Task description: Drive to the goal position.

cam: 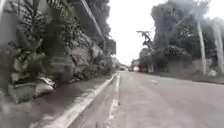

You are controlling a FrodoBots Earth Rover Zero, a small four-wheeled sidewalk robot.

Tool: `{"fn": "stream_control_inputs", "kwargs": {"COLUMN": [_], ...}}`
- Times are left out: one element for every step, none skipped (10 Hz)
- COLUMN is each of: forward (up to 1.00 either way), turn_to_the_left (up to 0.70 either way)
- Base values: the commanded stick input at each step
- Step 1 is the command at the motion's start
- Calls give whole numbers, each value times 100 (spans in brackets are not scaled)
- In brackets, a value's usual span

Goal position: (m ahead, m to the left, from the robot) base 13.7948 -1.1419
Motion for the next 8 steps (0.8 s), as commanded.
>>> {"fn": "stream_control_inputs", "kwargs": {"forward": [70,70,70,70,70,70,70,70], "turn_to_the_left": [-35,-33,-8,-1,0,0,0,0]}}
